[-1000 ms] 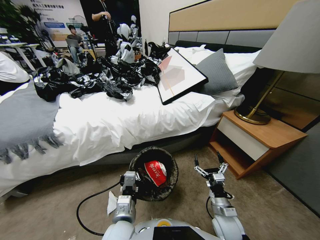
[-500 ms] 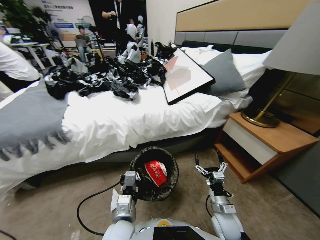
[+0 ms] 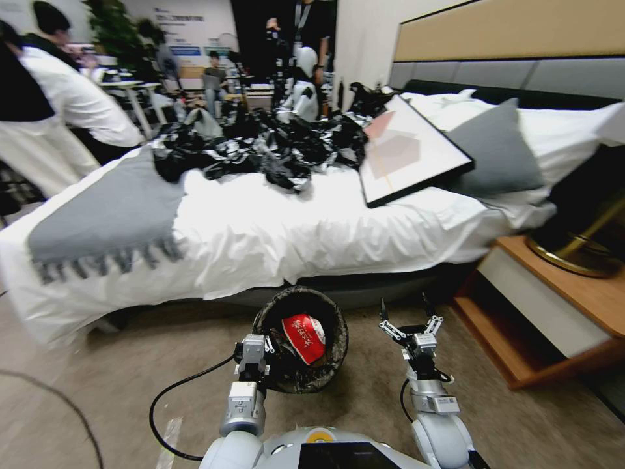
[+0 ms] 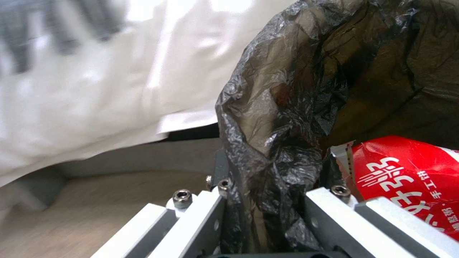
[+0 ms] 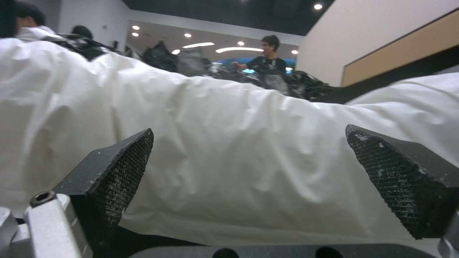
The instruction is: Pick up the trash bin, then pick up the garbage from the floor and place it into the trash bin.
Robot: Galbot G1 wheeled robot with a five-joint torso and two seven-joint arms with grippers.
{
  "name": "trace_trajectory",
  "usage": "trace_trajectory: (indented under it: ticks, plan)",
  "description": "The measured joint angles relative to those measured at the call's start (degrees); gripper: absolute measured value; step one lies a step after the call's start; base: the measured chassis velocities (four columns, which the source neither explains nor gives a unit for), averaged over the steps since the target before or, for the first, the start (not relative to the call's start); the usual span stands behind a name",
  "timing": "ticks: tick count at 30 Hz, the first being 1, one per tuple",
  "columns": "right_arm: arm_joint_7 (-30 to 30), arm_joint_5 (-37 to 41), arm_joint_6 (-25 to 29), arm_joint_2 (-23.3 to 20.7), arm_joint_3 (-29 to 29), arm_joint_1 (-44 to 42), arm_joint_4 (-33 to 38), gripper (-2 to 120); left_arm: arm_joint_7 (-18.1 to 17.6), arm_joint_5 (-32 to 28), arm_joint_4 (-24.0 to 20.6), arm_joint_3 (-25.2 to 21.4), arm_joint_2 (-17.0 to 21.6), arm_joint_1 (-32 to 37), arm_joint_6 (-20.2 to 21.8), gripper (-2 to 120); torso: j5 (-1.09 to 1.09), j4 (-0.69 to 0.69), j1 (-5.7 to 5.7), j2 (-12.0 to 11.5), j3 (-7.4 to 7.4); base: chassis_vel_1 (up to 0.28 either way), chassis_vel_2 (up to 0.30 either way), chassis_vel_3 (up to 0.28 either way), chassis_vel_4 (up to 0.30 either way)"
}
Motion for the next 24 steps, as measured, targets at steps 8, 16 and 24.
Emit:
trace_trajectory:
  ticks: [8,16,24]
  plan:
    - [-0.1,-0.1,-0.1,-0.1,-0.1,0.0,0.1,100,0.0,0.1,-0.1,0.2,0.1,0.0,0.0,0,-0.01,0.00,0.00,0.0,0.00,0.132,0.133,0.125,0.116]
    - [-0.1,-0.2,-0.2,0.0,-0.2,0.3,-0.1,100,0.0,0.2,-0.3,0.2,0.1,0.1,0.0,0,0.00,0.00,0.00,0.0,0.00,0.123,0.117,0.131,0.125]
    - [-0.3,-0.2,-0.2,0.0,-0.2,0.4,-0.4,100,0.0,0.2,-0.3,0.1,0.0,0.0,-0.2,0,0.00,0.00,0.00,0.0,0.00,0.128,0.127,0.135,0.116]
